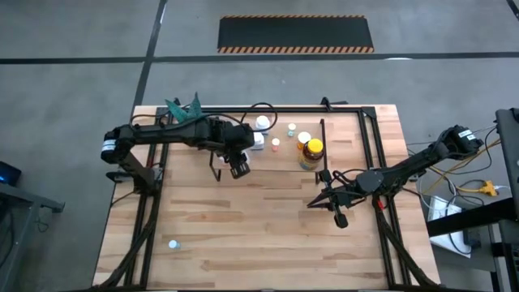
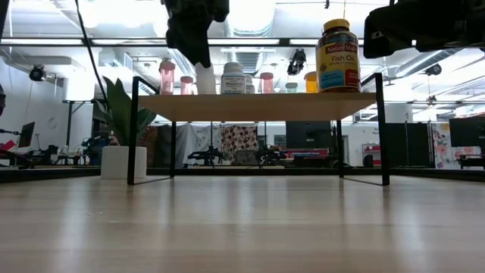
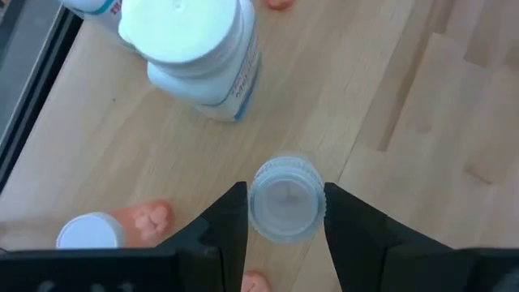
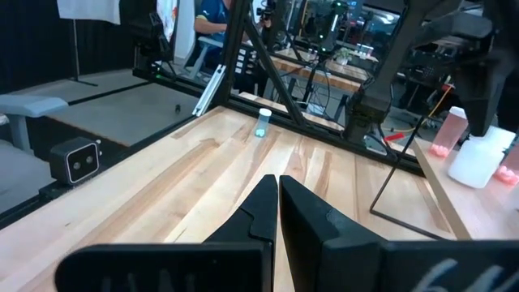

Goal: Pick and place medicine bottles onto shelf by color
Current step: Put the white pill bottle on the shelf, then put the blue pill bottle on the shelf

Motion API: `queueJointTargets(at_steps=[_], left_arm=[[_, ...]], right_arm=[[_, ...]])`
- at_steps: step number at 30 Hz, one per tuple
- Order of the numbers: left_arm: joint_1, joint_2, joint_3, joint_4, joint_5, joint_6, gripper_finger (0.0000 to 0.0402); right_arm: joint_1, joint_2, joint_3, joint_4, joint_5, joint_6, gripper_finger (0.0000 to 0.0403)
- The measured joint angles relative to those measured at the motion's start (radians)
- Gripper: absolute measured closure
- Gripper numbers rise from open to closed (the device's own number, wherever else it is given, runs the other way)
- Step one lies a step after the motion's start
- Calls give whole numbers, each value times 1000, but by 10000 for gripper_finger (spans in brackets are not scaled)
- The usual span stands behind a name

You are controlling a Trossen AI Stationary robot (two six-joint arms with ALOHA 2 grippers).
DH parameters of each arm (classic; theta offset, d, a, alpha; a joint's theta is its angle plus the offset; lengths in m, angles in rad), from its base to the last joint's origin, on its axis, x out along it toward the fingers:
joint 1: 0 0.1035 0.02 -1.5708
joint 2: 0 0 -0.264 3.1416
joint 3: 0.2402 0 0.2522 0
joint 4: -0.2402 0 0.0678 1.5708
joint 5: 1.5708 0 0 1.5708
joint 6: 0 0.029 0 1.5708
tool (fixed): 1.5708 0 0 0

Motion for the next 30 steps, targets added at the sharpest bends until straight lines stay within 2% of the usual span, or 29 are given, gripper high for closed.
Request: queueJointTargets(at_steps=[7, 17, 25, 28, 30], left_arm=[[-1, 0, -2, 3, -3, -1, 281], [-1, 0, -4, 13, -4, -1, 219], [-1, -10, 39, -15, 2, 1, 205], [-1, -33, 80, -69, 39, -16, 205], [-2, -48, 114, -99, 89, -80, 205]], right_arm=[[0, 0, 0, -1, 0, 0, 394], [0, 0, 0, -1, 0, 9, 394], [0, 0, 0, -1, 1, 10, 394], [0, 0, 0, 0, 0, 10, 394], [0, 0, 0, 0, 0, 15, 394]])
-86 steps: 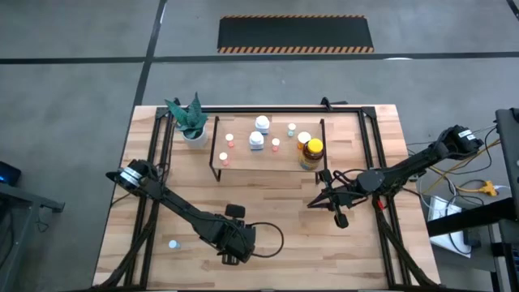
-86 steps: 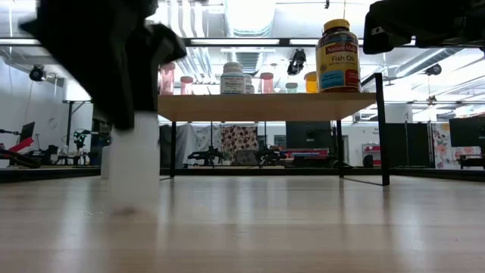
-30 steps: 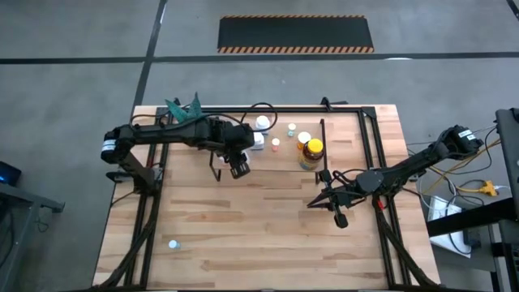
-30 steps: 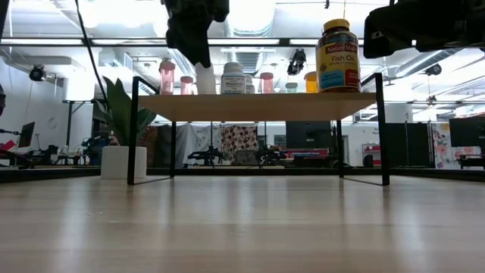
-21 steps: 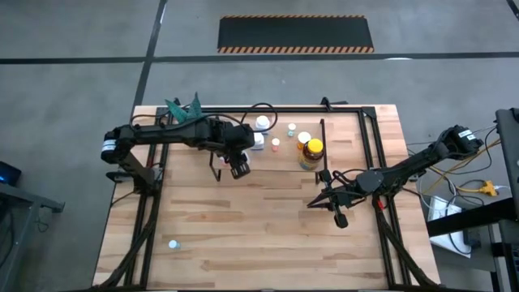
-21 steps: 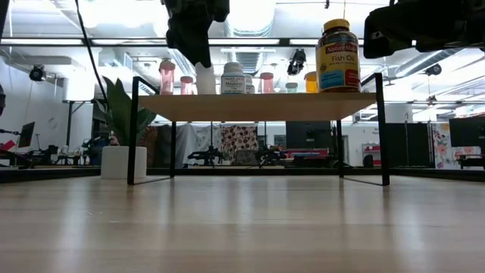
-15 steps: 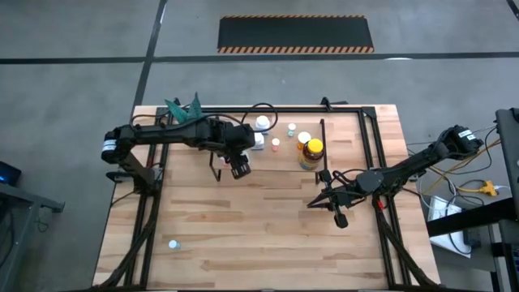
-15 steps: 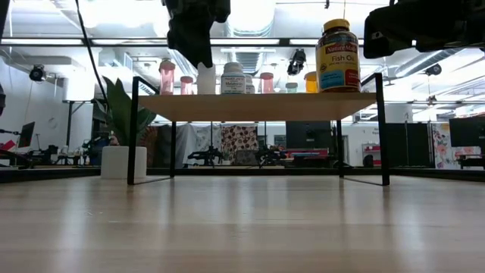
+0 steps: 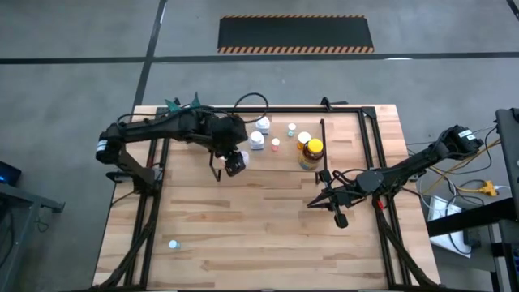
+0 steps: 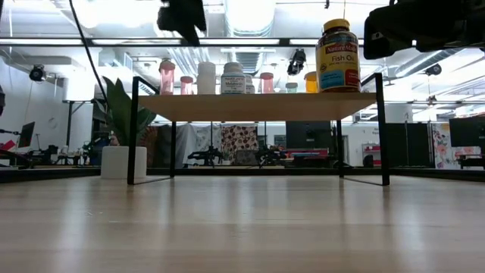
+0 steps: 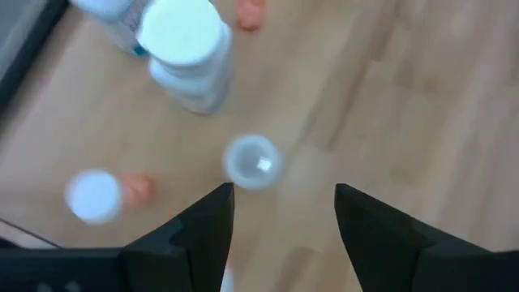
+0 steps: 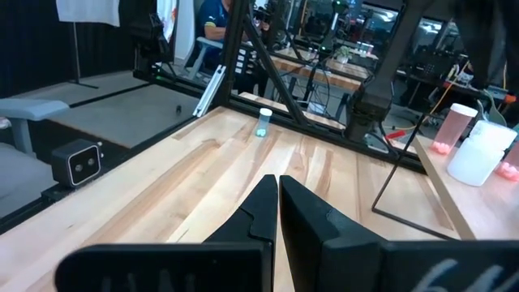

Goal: Pick and place medicine bottles onto shelf by color
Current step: Put the blue pill bottle on the shelf

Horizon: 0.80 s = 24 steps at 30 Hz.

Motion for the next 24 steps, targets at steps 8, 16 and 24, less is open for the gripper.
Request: queueJointTargets(at_steps=[8, 16, 24], left_arm=[[-256, -56, -4, -15, 15, -357, 206], [-651, -21, -151, -13, -99, -977, 206], [-953, -4, -377, -17, -39, -1679, 206]], right_arm=[[0, 0, 0, -1, 0, 8, 394], [0, 0, 0, -3, 0, 10, 394], [0, 0, 0, -2, 0, 4, 394]])
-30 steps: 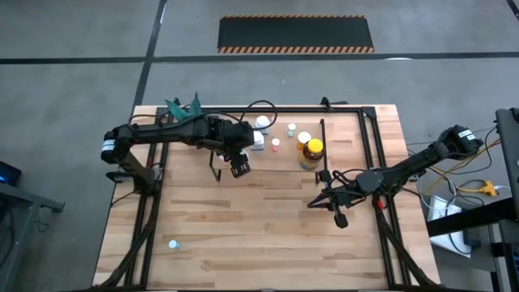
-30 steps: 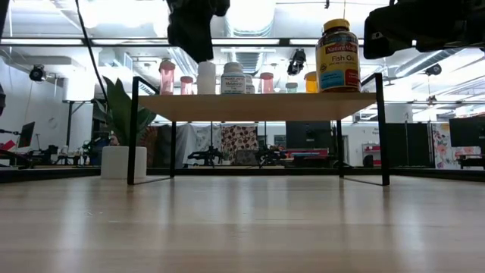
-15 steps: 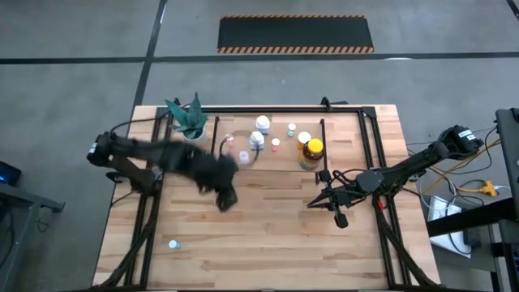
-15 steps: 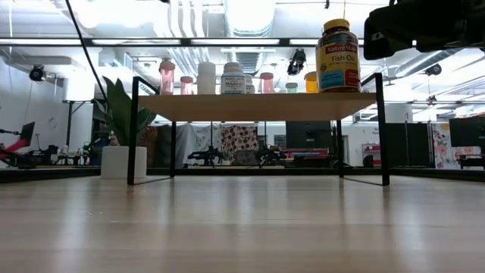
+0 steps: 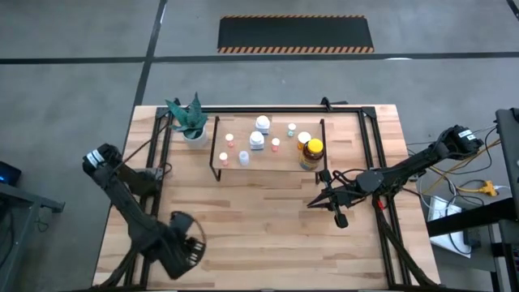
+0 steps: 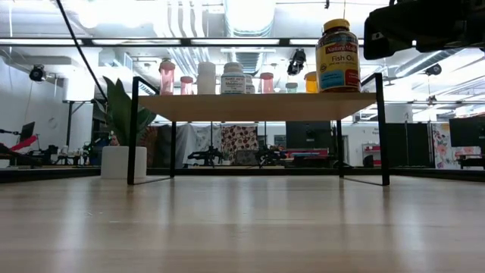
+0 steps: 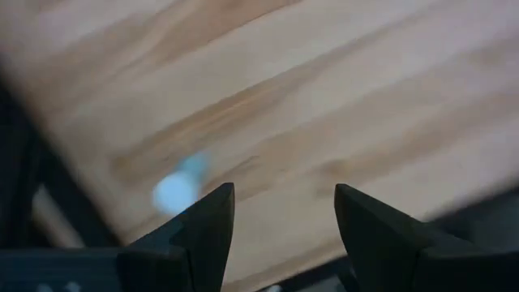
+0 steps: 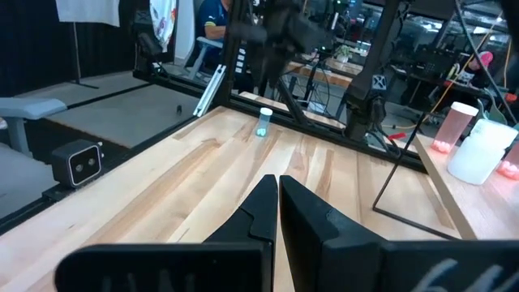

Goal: Pick and place medicine bottles onto shelf by color
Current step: Put the blue pill bottle on the shelf

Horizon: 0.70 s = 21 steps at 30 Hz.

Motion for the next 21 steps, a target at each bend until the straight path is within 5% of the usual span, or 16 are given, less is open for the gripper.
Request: queueJointTargets(at_steps=[5, 21], left_arm=[[-71, 0, -106, 7, 113, -226, 206], [-96, 19, -203, 59, 161, -212, 206]], right_arm=[[0, 0, 0, 1, 0, -24, 394], [0, 0, 0, 8, 0, -66, 394]])
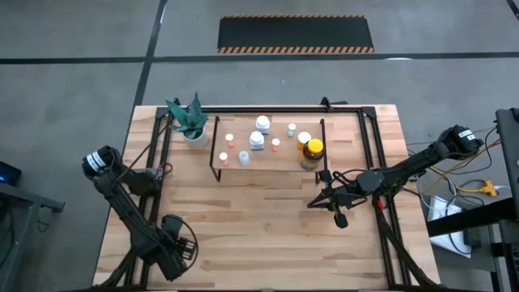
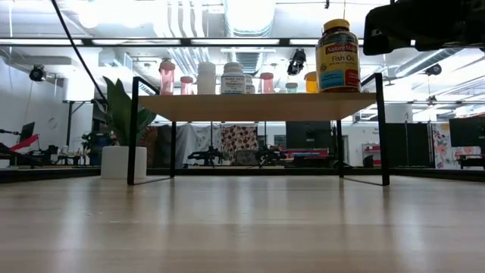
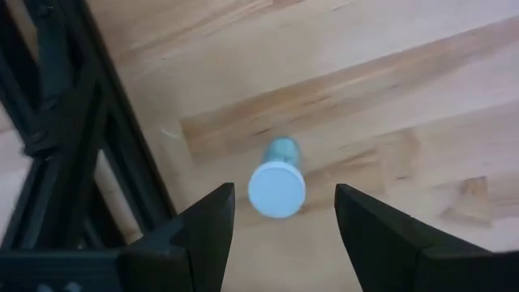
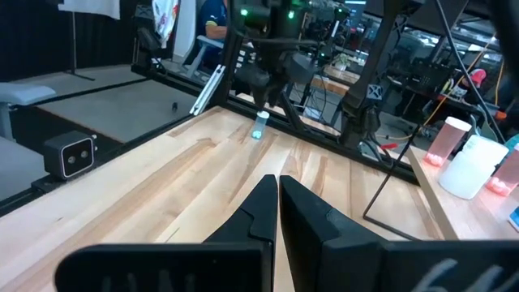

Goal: Pick and place medicine bottles onto shelf by color
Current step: Put the blue pill bottle on the shelf

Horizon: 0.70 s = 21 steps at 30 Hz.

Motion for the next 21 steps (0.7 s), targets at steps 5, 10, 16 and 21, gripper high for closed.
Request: queueJointTargets(at_steps=[5, 10, 16, 21], left_arm=[[0, 2, -61, 98, 11, 4, 206], [0, 2, -79, 117, 16, 8, 206], [0, 2, -79, 118, 16, 8, 240], [0, 2, -79, 123, 17, 8, 299]], right_arm=[[0, 0, 0, 0, 0, 0, 394], [0, 0, 0, 0, 0, 0, 394], [0, 0, 0, 0, 0, 0, 394], [0, 0, 0, 0, 0, 0, 394]])
